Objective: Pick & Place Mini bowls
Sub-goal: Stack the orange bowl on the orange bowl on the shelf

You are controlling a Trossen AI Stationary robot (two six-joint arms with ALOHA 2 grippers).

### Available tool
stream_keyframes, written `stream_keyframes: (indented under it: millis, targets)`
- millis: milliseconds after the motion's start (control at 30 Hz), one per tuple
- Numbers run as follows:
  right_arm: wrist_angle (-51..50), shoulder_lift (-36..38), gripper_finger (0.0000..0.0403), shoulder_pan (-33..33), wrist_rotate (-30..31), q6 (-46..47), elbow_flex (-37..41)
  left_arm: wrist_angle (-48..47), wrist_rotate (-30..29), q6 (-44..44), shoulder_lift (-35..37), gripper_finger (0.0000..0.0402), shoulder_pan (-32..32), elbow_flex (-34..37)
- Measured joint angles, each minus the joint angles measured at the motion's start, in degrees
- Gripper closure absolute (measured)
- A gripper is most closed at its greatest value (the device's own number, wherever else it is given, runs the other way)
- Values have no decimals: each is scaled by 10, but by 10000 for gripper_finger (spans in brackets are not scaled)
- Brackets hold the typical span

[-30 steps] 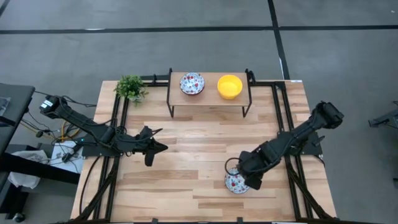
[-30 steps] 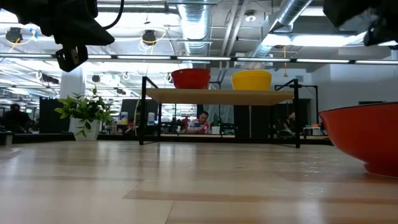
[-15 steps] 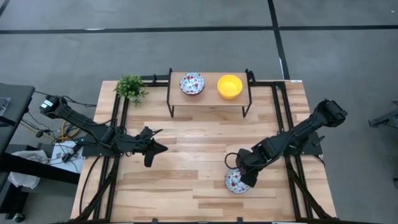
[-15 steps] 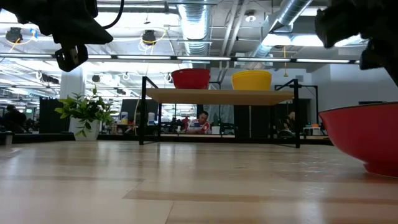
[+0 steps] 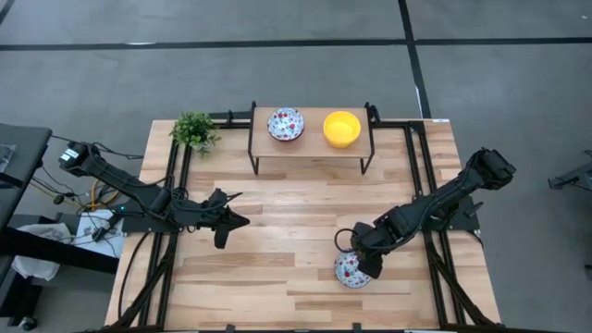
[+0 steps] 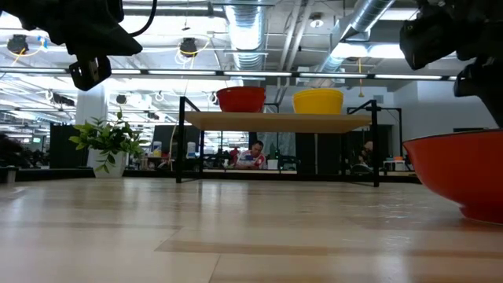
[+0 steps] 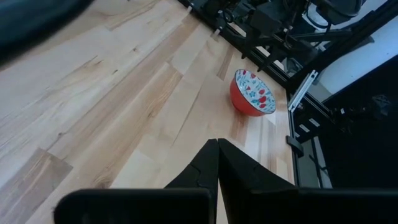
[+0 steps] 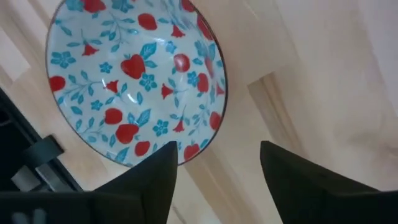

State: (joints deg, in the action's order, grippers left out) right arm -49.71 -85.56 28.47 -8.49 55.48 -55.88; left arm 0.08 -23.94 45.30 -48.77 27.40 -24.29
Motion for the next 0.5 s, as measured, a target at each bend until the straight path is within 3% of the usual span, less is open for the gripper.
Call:
stream_keyframes:
  millis: [500]
  targets:
    - [91,0,245,0,25,30,68,4,0,0,0,396,0,0]
